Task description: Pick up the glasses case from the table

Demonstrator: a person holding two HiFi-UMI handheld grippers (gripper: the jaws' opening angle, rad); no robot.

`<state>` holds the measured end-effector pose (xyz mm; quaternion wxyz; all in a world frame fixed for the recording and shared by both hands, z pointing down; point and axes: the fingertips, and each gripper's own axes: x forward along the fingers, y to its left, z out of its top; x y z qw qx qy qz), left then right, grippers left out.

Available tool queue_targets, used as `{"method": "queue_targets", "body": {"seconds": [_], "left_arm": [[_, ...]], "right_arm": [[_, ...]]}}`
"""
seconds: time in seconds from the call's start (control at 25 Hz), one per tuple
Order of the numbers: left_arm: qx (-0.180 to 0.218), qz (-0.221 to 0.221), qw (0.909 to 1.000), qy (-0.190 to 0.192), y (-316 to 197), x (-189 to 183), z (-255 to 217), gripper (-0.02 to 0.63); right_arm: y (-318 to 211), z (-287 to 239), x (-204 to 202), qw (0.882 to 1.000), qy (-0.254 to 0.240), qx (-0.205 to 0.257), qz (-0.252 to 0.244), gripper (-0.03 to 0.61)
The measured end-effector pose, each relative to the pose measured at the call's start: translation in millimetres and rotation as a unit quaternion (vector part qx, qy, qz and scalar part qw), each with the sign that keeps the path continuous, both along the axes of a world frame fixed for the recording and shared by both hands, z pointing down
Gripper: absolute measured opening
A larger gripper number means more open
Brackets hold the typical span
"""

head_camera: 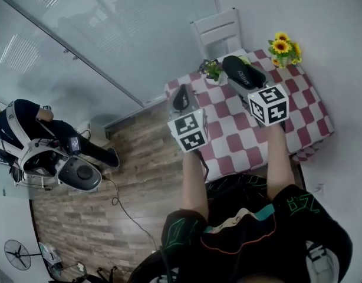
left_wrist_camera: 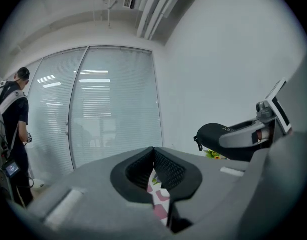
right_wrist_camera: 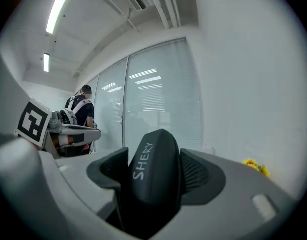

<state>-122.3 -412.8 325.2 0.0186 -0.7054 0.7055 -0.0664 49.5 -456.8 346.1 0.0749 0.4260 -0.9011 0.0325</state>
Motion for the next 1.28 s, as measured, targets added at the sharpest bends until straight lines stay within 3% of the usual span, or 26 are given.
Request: {"method": "queue_targets", "body": {"seconds": [0.28, 0.56, 0.96, 1.28], "left_arm": [[0.031, 0.010, 0.9994, -0.009, -9, 8, -22, 0.009], [0.033, 0.000, 0.9994, -0.004, -9, 0, -24, 0.009], [0.046, -0.004, 0.9989, -0.003, -11, -2, -25, 0.009], [0.068, 0.016, 0.9975, 0.008, -11, 3, -26, 0.009]], "right_arm": [[-2, -45, 15, 0.997, -0.025, 0.068, 0.016, 0.324], [4, -65, 10, 0.993, -0.006, 0.120, 0.003, 0.324], [2, -61, 6, 0.991, 0.013, 0.136, -0.004, 0.324], [1, -61, 8, 0.990, 0.018, 0.143, -0.004, 0.324]]}}
